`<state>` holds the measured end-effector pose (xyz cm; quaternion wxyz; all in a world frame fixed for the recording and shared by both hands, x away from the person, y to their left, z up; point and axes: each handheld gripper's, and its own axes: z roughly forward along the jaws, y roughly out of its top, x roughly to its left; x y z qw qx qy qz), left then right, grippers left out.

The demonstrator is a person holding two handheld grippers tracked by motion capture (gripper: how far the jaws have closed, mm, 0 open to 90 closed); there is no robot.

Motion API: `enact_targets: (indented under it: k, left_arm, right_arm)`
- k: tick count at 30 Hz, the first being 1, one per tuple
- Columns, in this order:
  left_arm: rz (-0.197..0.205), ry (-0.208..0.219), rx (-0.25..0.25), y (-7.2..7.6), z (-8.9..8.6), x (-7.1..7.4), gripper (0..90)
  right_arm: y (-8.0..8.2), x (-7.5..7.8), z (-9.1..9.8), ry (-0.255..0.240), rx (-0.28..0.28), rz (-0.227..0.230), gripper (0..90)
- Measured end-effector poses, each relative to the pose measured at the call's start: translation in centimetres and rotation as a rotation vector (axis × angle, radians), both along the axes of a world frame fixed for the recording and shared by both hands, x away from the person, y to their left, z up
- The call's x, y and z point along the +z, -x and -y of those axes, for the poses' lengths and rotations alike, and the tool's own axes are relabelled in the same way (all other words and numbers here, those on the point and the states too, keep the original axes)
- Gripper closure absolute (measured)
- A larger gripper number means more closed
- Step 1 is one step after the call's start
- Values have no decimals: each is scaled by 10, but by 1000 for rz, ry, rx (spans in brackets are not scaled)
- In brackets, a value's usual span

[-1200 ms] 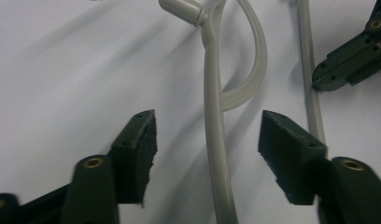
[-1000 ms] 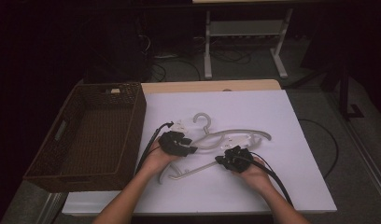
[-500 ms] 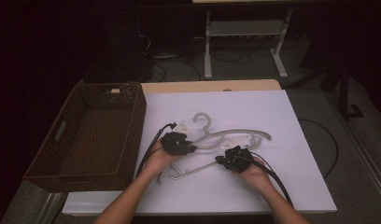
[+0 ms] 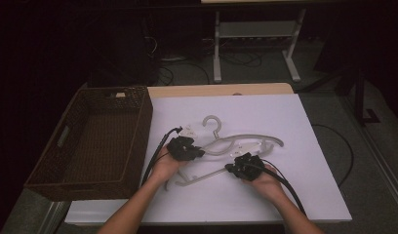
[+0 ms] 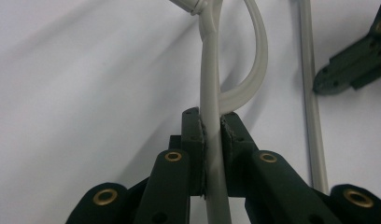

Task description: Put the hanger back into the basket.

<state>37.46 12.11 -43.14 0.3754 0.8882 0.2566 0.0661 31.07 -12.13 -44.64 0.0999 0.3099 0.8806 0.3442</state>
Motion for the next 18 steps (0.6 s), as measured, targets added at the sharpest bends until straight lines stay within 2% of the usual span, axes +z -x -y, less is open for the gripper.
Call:
enact_targets:
  k: [5,6,9,11,15,18]
  left_arm:
    - [-9,8,12,0,0,0,824]
    - [-7,16,17,0,1,0,824]
    - [12,6,4,1,1,3,825]
    - [14,27,22,3,2,4,825]
    - [30,19,9,3,0,11,826]
    - [24,46,24,5,0,15,826]
  right_arm:
    - [3,4,4,-34,-2,3,892]
    - [3,5,5,-48,-2,8,891]
    - [6,12,9,-88,-19,19,880]
    - [7,16,13,-112,-21,25,855]
    - [10,23,20,-157,-37,38,731]
    - [12,27,25,-183,-51,60,596]
